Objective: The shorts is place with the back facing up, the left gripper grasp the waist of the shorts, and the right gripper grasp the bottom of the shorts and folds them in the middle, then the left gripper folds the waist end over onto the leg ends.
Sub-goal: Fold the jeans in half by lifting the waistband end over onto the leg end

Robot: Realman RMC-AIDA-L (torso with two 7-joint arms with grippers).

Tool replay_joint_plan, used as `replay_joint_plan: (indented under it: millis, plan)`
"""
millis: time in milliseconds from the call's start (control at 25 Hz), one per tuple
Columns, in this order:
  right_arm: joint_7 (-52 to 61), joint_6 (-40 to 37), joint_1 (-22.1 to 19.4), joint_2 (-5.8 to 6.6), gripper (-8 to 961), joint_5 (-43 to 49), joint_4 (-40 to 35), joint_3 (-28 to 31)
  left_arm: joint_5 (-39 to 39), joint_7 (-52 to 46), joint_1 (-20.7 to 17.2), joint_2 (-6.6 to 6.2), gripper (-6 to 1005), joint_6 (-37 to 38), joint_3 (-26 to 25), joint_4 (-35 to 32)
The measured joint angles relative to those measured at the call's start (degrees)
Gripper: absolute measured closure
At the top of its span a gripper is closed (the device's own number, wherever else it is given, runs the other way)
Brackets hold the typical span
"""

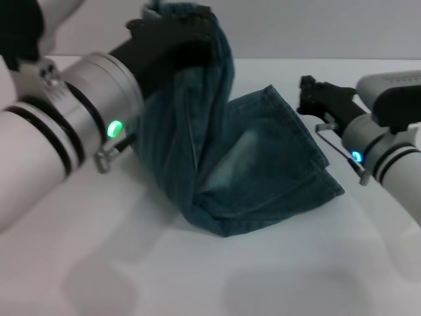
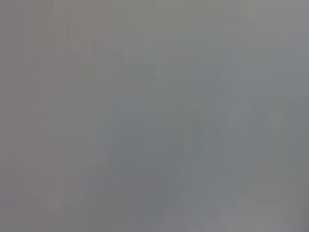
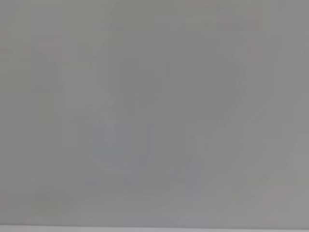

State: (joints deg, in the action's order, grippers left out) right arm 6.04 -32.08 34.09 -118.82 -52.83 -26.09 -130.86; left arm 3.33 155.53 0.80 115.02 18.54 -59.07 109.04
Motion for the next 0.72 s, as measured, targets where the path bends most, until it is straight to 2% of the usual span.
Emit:
replay_joint_plan:
  millis: [80,120,200,400,720]
  plan:
    - [-0.3,-0.1,-0.8,0.08,916,0.4,0.1,1.2,0.0,0.0,0.2,0.89,993,-2.0,1.0,-2.3]
    - [-0.3,-1.1,-2.3,0.09,915,2.4,0.3,3.6,0.0,0.0,1.1,1.93,993,-4.1,2.0,-5.6]
    - [-0.3,-1.5,-2.7,0.07,915,3.2,0.3,4.3,0.0,0.0,1.2,2.05,993,-4.5,2.1,-6.2]
    - [-0.3,-4.9,-6.6,-0.10,914,7.9,-0.6,9.3,0.4,-0.6,3.2,2.60,992,-9.3,3.5,-12.5]
    - [-0.3,-8.2,-9.6,-0.08,913,8.4,-0.3,11.5,0.6,-1.4,4.8,2.80,992,-13.4,5.0,-17.1]
